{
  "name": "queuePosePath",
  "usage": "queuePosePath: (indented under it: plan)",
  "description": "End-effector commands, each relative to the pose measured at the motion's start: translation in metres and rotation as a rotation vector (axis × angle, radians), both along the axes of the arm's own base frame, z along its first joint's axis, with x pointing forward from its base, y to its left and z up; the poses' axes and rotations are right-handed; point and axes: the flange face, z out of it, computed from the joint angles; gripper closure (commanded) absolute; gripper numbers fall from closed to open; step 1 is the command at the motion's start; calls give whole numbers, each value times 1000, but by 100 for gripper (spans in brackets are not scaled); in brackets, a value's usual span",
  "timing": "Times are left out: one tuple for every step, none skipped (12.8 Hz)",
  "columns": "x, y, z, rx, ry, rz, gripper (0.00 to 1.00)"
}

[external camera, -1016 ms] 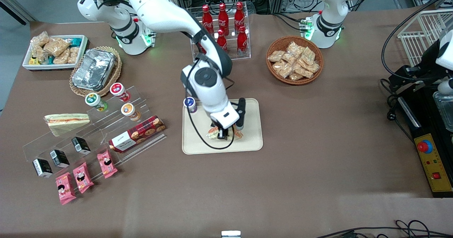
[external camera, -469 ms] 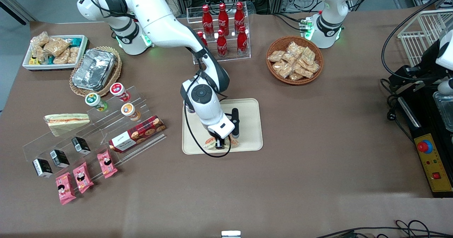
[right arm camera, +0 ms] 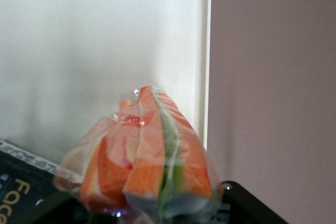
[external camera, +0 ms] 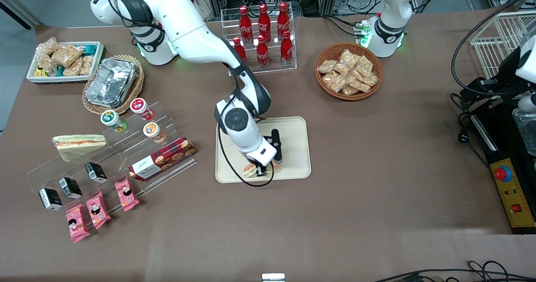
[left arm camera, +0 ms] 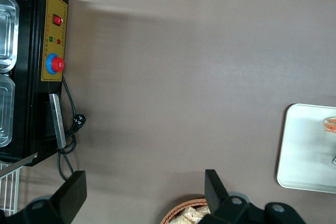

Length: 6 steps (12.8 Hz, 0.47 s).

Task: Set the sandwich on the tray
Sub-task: 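Lower the sandwich onto the tray and open the right gripper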

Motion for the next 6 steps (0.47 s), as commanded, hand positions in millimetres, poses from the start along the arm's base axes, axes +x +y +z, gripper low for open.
queuePosePath:
  plan:
    - [4, -1, -7, 46, 12, -20, 100]
    - [5, -3, -8, 82, 36, -64, 65]
    - [4, -2, -8, 123, 58, -99, 1]
    - [4, -3, -10, 129, 65, -108, 0]
    - [4, -4, -11, 127, 67, -110, 0]
    - [4, -5, -9, 130, 69, -116, 0]
